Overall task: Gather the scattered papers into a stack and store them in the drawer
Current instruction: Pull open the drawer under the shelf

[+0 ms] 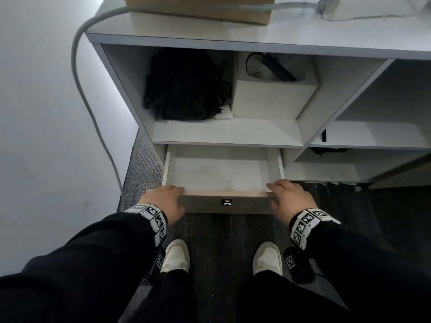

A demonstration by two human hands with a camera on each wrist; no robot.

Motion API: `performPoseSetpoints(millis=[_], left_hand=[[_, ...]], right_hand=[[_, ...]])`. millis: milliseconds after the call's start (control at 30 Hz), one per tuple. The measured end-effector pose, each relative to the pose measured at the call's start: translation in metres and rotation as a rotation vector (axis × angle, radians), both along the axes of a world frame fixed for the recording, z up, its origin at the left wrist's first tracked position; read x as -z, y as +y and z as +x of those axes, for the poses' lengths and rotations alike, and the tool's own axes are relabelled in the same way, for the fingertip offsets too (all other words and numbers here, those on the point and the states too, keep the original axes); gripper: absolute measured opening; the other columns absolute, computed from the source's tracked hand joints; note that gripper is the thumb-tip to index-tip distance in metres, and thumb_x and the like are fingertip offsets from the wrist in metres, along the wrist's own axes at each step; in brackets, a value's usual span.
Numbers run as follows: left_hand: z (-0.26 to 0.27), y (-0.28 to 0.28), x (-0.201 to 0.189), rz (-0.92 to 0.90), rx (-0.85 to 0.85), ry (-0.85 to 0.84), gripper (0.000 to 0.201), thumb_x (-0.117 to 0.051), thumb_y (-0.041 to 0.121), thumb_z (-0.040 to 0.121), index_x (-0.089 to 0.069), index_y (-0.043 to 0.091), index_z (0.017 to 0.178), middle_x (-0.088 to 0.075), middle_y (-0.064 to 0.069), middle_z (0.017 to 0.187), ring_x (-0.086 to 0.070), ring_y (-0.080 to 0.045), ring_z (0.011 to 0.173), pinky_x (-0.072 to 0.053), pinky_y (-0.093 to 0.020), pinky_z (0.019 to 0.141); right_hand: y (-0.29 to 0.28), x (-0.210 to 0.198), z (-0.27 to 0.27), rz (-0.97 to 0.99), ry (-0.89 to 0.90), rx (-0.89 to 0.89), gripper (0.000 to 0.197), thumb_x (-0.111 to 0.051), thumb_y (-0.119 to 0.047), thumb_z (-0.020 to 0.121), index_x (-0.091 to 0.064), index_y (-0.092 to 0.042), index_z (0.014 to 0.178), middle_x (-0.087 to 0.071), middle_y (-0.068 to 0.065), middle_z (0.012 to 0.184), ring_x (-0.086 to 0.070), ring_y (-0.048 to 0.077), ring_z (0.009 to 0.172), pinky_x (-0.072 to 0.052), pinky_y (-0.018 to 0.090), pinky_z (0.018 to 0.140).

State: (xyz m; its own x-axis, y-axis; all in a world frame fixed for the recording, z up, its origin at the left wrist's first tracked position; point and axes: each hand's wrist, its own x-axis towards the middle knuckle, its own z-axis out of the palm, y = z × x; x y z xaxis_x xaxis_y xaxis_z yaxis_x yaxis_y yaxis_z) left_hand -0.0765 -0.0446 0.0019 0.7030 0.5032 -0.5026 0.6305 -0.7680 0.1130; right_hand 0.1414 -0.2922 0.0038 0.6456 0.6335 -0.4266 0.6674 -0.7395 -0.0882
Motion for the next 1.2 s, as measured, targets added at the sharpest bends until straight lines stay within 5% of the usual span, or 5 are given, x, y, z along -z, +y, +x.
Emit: performPoseSetpoints(millis=[133, 533, 733, 900, 1200], left_hand=[[-0.018, -0.017, -0.007, -0.083, -0.019, 0.090, 0.051, -0.046, 0.044, 0.082, -0.051, 0.033, 0.132, -0.058, 0.001, 0.132, -0.056, -0.024, 0.118, -0.048, -0.043, 0.100], [-0.044, -0.042, -0.012, -0.159, -0.055, 0.219, 0.049, -0.049, 0.039, 0.087, -0.054, 0.032, 0.135, -0.055, 0.003, 0.141, -0.051, -0.021, 0.129, -0.041, -0.033, 0.108], [-0.033, -0.051, -0.029, -0.133, -0.008, 0.247, 0.050, -0.046, 0.043, 0.086, -0.056, 0.028, 0.132, -0.059, 0.000, 0.135, -0.056, -0.022, 0.121, -0.046, -0.032, 0.098], [-0.021, -0.068, -0.065, -0.086, 0.084, 0.111, 0.049, -0.043, 0.045, 0.087, -0.053, 0.031, 0.133, -0.059, 0.002, 0.134, -0.056, -0.020, 0.121, -0.047, -0.034, 0.099], [0.008, -0.142, -0.186, 0.020, 0.250, -0.183, 0.044, -0.041, 0.046, 0.085, -0.059, 0.036, 0.123, -0.064, 0.008, 0.124, -0.060, -0.019, 0.114, -0.049, -0.035, 0.095]], right_hand=[[-0.007, -0.001, -0.024, -0.118, 0.098, 0.017, 0.033, -0.041, -0.037, 0.096, -0.064, -0.032, 0.119, -0.060, -0.002, 0.126, -0.056, 0.027, 0.114, -0.046, 0.040, 0.092], [-0.037, -0.008, -0.061, -0.231, 0.237, 0.004, 0.035, -0.041, -0.046, 0.089, -0.064, -0.028, 0.107, -0.058, -0.001, 0.113, -0.059, 0.024, 0.103, -0.051, 0.037, 0.087], [-0.037, -0.025, -0.058, -0.194, 0.257, 0.036, 0.045, -0.040, -0.049, 0.091, -0.060, -0.029, 0.126, -0.060, 0.000, 0.129, -0.060, 0.023, 0.114, -0.051, 0.037, 0.094], [-0.039, -0.071, -0.059, -0.105, 0.218, 0.041, 0.047, -0.045, -0.051, 0.091, -0.057, -0.031, 0.132, -0.061, -0.004, 0.134, -0.059, 0.019, 0.120, -0.051, 0.037, 0.099], [-0.105, -0.209, -0.092, 0.161, 0.054, 0.156, 0.038, -0.044, -0.053, 0.087, -0.067, -0.036, 0.112, -0.073, -0.009, 0.104, -0.066, 0.018, 0.096, -0.056, 0.034, 0.084]])
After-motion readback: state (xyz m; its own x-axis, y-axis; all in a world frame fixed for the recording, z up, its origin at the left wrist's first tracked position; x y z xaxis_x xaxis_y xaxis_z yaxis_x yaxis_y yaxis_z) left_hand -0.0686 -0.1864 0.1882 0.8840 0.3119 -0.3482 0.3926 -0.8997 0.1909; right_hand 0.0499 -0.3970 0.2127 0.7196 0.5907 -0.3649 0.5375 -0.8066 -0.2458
